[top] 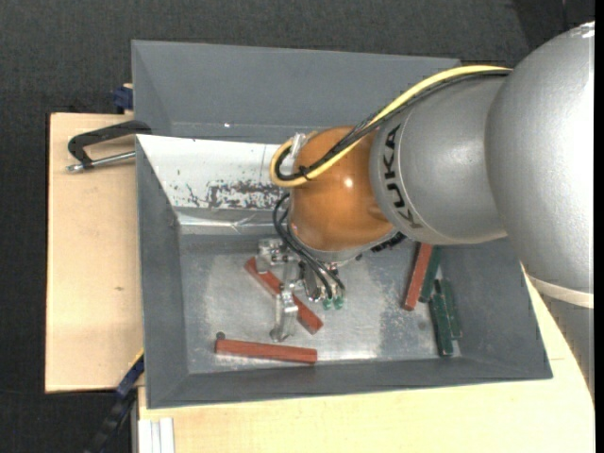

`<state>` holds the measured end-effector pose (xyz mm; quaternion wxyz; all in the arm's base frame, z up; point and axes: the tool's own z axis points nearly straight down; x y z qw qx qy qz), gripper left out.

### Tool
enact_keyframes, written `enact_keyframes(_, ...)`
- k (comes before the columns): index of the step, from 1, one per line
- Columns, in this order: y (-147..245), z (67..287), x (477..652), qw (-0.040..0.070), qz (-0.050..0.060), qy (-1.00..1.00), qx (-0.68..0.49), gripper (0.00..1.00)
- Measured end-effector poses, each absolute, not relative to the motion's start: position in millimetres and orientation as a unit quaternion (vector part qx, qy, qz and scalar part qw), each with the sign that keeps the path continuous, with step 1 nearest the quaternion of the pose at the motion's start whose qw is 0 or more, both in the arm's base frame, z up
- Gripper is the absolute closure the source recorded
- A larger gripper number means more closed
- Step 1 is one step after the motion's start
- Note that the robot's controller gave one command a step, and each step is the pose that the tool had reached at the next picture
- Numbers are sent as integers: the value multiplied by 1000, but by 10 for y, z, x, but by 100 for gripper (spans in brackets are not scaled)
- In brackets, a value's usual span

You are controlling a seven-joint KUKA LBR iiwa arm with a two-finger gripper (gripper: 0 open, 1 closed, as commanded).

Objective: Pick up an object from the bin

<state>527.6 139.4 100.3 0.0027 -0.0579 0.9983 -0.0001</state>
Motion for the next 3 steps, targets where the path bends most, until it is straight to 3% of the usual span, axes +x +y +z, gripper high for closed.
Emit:
enact_keyframes(1, 1339, 683, 5346, 3, 2, 997, -81, 0)
enact_keyframes(2, 1064, 754, 5614, 9, 3, 999, -49, 100)
enact_keyframes(3, 1052, 715, 5577, 3, 1, 999, -49, 0)
